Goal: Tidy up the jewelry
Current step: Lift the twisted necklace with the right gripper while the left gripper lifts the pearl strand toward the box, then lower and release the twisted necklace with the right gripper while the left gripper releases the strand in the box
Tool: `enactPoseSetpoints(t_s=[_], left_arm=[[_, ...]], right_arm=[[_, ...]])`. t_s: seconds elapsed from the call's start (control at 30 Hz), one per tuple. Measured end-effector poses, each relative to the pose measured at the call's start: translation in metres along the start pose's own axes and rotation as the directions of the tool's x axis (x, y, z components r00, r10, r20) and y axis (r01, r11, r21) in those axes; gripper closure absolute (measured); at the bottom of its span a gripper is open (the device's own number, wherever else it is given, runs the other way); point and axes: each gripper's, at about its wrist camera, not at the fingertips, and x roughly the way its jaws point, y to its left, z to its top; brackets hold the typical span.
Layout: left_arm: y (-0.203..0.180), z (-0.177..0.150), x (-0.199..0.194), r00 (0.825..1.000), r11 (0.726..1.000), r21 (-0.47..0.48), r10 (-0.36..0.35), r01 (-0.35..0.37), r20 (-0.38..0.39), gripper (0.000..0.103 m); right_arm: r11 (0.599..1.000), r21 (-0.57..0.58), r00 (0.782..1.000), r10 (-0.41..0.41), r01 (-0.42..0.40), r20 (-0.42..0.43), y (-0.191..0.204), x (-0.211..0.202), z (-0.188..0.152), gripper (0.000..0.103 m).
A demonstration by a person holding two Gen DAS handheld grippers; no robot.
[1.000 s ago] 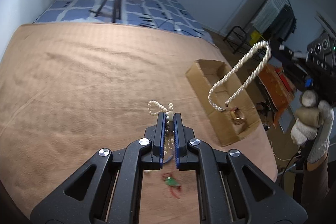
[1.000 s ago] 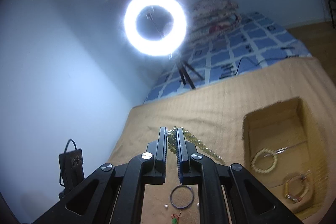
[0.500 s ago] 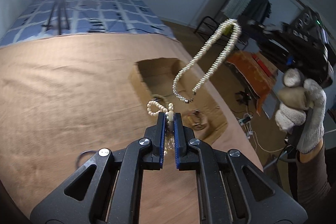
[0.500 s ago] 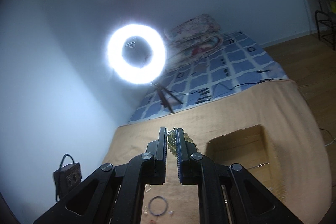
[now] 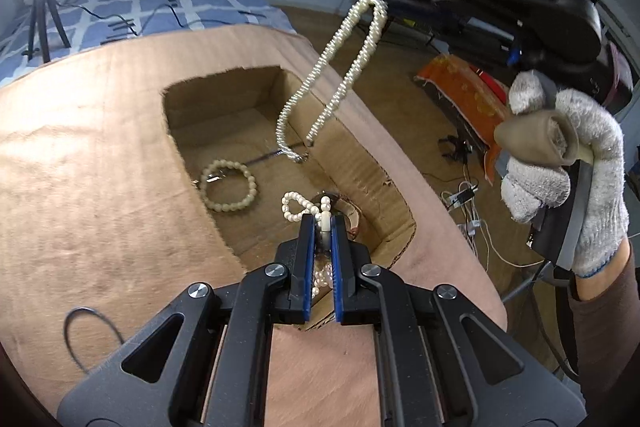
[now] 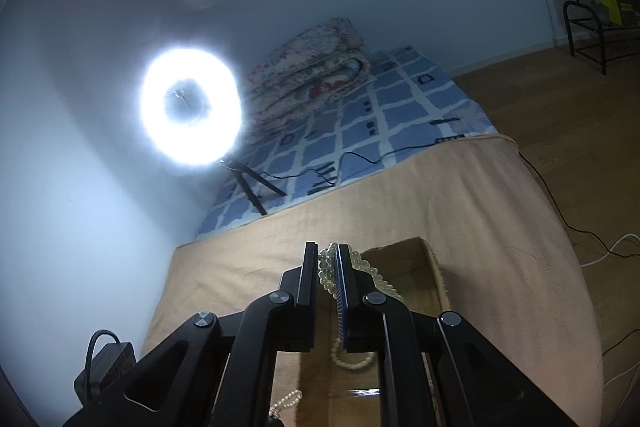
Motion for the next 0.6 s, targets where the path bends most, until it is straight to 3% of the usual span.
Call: enactPoseSetpoints(t_s=[0.6], left_arm=[[-0.001,-0.013,0.056,0.992,0.997,0.036,0.072,-0.068,-0.103,0.098]], right_arm=[[0.999,0.003,0.995,-0.051,0.051,-0.084,-0.029,0.044,-0.016,0.097]])
